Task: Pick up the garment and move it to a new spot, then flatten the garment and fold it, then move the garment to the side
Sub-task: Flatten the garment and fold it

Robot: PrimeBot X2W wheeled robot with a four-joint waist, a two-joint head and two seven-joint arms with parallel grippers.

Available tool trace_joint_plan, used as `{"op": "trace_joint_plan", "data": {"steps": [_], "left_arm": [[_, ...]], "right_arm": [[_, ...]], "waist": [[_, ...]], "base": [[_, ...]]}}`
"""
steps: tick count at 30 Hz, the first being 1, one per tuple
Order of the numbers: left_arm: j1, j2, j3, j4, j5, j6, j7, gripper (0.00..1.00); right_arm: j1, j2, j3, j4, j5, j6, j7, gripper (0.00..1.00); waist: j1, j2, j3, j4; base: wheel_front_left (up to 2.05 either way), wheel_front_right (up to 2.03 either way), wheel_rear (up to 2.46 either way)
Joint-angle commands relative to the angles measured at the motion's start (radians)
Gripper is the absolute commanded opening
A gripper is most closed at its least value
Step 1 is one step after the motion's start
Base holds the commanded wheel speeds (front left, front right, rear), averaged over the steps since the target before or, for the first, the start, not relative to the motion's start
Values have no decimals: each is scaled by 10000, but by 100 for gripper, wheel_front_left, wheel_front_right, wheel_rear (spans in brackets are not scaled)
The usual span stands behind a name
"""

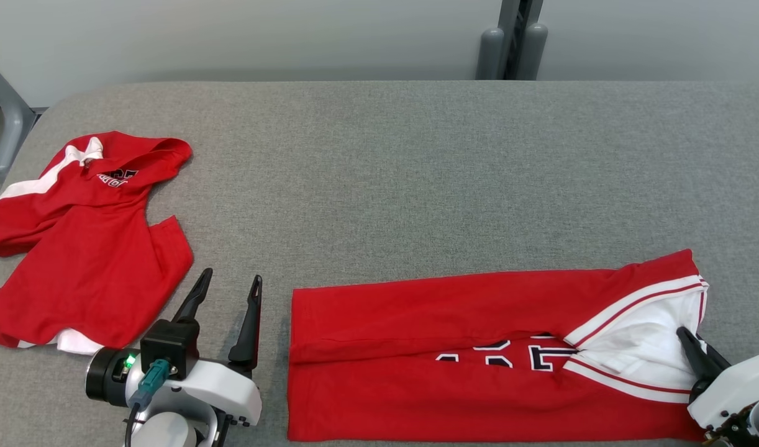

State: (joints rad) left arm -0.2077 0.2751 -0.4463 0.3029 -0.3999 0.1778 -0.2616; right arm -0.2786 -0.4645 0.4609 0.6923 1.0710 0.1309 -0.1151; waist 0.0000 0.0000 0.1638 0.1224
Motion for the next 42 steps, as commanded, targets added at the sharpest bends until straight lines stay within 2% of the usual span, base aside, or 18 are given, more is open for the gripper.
{"op": "trace_joint_plan", "data": {"steps": [1,12,17,21,27,34,40,42], "left_arm": [[94,7,77,33,82,-44,-29,100],[108,-191,286,190,311,-256,-28,100],[99,-242,401,204,411,-295,-29,100],[224,-379,637,274,113,-497,-28,100],[380,-442,851,291,235,-498,-28,100],[531,-494,1073,261,341,-541,-28,100],[537,-483,1330,269,414,-629,-28,100],[558,-516,1409,266,451,-621,-28,100]], "right_arm": [[-64,-96,71,96,98,-4,-45,0],[-731,-1072,-64,510,486,-4,-233,0],[-1042,-1777,-28,837,467,-4,-91,0],[-1171,-2032,147,723,550,-3,116,0],[-1260,-1956,534,-191,727,-3,543,0],[-1190,-1838,972,-1791,980,-1,1556,0],[-988,-1190,769,-2991,1724,-1,2505,0],[-816,-853,523,-2989,2031,-1,2862,0]], "waist": [[0,0,-1,-8],[0,0,-12,-18],[0,0,-10,-20],[0,0,-176,-108],[0,0,-583,-431],[0,0,-889,-835],[0,0,-994,-1044],[0,0,-1018,-1067]], "base": [[0,0,0],[0,0,0],[0,0,0],[0,0,0],[0,0,0],[0,0,0],[0,0,0],[0,0,0]]}}
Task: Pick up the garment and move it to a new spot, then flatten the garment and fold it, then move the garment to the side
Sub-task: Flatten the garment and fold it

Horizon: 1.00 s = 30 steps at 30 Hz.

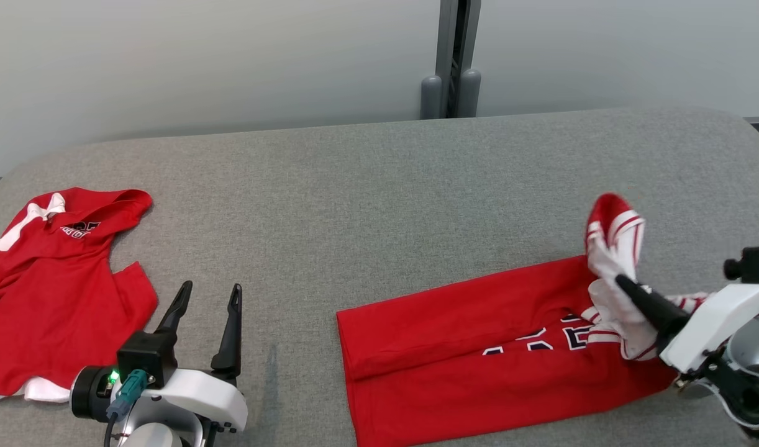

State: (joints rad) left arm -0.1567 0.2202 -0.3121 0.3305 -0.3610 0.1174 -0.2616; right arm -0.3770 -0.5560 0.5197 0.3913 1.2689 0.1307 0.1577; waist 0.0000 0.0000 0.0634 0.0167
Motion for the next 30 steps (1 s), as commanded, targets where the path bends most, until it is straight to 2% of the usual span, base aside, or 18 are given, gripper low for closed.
{"op": "trace_joint_plan", "data": {"steps": [1,6,14,15,19,25,30], "left_arm": [[62,-2,106,-23,88,-22,-28,100],[143,-76,324,-1,146,-123,-28,100],[200,-204,588,-1,302,-223,-28,100],[200,-204,588,-1,302,-223,-28,100],[196,-272,705,49,397,-285,-28,100],[161,-416,794,150,487,-434,-28,100],[102,-486,877,264,594,-540,-28,100]], "right_arm": [[171,273,-165,-48,123,1,257,0],[456,1551,-849,-165,699,2,711,0],[1088,3573,-1625,-444,801,2,1189,0],[1088,3573,-1625,-444,801,2,1189,0],[1471,4539,-2018,-508,896,2,1442,0],[2011,5024,-1909,-796,1221,2,1799,0],[2114,5031,-980,-1146,2391,2,1347,0]], "waist": [[0,0,-27,-15],[0,0,-79,-31],[0,0,10,70],[0,0,10,70],[0,0,40,171],[0,0,89,413],[0,0,139,667]], "base": [[0,0,0],[0,0,0],[0,0,0],[0,0,0],[0,0,0],[0,0,0],[0,0,0]]}}
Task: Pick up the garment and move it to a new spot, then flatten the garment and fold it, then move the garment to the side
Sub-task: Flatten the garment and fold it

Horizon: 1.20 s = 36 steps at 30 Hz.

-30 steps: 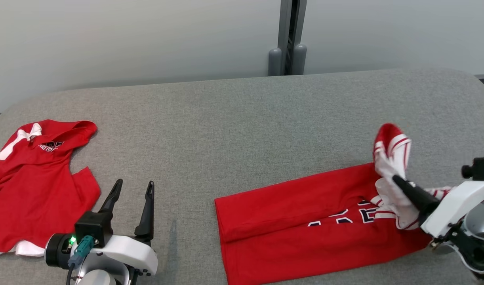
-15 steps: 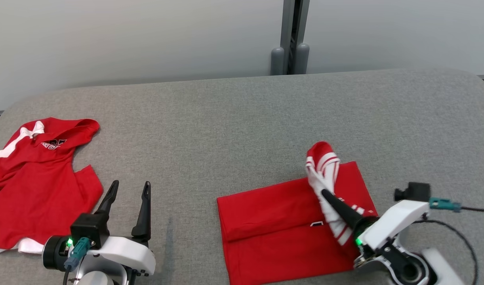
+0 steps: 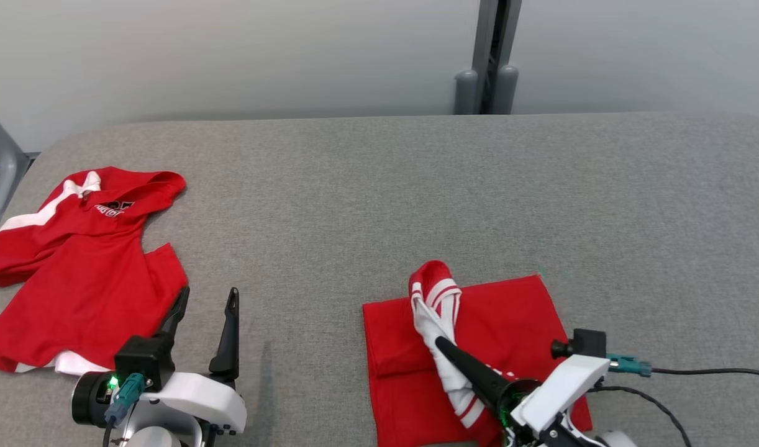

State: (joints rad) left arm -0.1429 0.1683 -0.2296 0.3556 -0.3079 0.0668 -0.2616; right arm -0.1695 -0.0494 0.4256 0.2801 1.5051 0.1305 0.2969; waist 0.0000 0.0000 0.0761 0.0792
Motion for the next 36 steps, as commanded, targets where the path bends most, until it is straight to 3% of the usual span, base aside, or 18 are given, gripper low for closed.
{"op": "trace_joint_plan", "data": {"steps": [1,9,14,15,16,22,29,36], "left_arm": [[-40,15,70,32,86,-56,-28,100],[-95,-158,186,201,229,-188,-28,100],[-133,-287,197,301,305,-249,-28,100],[-128,-299,211,330,326,-270,-28,100],[-118,-312,236,352,341,-278,-28,100],[-27,-343,394,387,402,-301,-29,100],[-124,-408,474,419,519,-356,-29,100],[-130,-443,572,432,597,-419,-29,100]], "right_arm": [[-23,-37,160,-73,241,4,-183,0],[-848,-33,1618,462,1411,4,-1442,0],[-1375,-42,2173,1418,1574,6,-1978,0],[-1467,-38,2244,1617,1624,4,-2083,47],[-1561,-37,2352,1813,1704,4,-2128,100],[-2042,-36,3064,1753,2140,6,-2215,100],[-2419,-331,3629,-114,2673,7,-2173,100],[-3067,-2056,3650,-2413,3284,10,-3084,100]], "waist": [[0,0,26,89],[0,0,143,500],[0,0,239,726],[0,0,245,758],[0,0,253,781],[0,0,297,784],[0,0,290,601],[0,0,170,367]], "base": [[0,0,0],[0,0,0],[0,0,0],[0,0,0],[0,0,0],[0,0,0],[0,0,0],[0,0,0]]}}
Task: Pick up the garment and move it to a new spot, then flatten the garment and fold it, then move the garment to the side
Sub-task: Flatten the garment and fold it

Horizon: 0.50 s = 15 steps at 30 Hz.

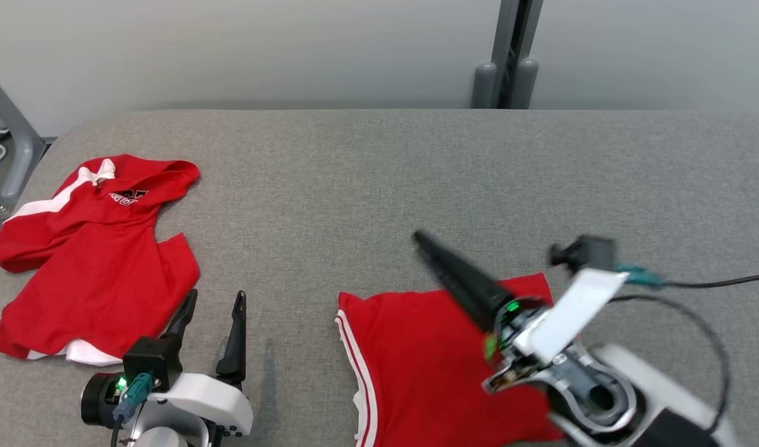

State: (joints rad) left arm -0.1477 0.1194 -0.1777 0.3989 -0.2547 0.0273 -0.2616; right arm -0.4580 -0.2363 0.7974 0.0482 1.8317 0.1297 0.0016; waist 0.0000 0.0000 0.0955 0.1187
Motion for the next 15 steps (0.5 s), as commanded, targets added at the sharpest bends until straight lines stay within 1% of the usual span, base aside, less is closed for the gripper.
{"op": "trace_joint_plan", "data": {"steps": [1,3,4,6,8,10,11,12,13,15], "left_arm": [[-76,38,61,-3,79,-43,-29,100],[-65,24,86,-7,94,-72,-29,100],[-59,20,98,-27,123,-77,-29,100],[-29,-1,125,-89,170,-95,-29,100],[22,-24,145,-157,200,-113,-29,100],[65,-52,180,-259,215,-139,-29,100],[78,-75,200,-319,236,-155,-29,100],[88,-103,223,-399,253,-169,-29,100],[103,-133,253,-450,264,-144,-29,100],[144,-174,290,-523,275,-126,-29,100]], "right_arm": [[-284,-533,-129,-284,-7,18,-413,100],[-501,-1222,-262,-483,-256,18,-1069,100],[-677,-1635,-341,-470,-599,18,-1466,100],[-1013,-2445,-376,-214,-1721,18,-2131,100],[-1104,-2936,-491,200,-2842,18,-2447,100],[-1346,-3566,-797,898,-4825,17,-2623,100],[-1495,-3882,-929,1291,-6389,17,-2652,100],[-1549,-3952,-1118,1646,-7921,17,-2677,100],[-1352,-3656,-1438,1920,-8839,17,-2666,100],[-772,-2984,-2485,2203,-10301,18,-2666,100]], "waist": [[0,0,-41,-50],[0,0,-76,-90],[0,0,-93,-108],[0,0,-129,-145],[0,0,-147,-191],[0,0,-148,-244],[0,0,-143,-271],[0,0,-132,-298],[0,0,-124,-326],[0,0,-119,-361]], "base": [[0,0,0],[0,0,0],[0,0,0],[0,0,0],[0,0,0],[0,0,0],[0,0,0],[0,0,0],[0,0,0],[0,0,0]]}}
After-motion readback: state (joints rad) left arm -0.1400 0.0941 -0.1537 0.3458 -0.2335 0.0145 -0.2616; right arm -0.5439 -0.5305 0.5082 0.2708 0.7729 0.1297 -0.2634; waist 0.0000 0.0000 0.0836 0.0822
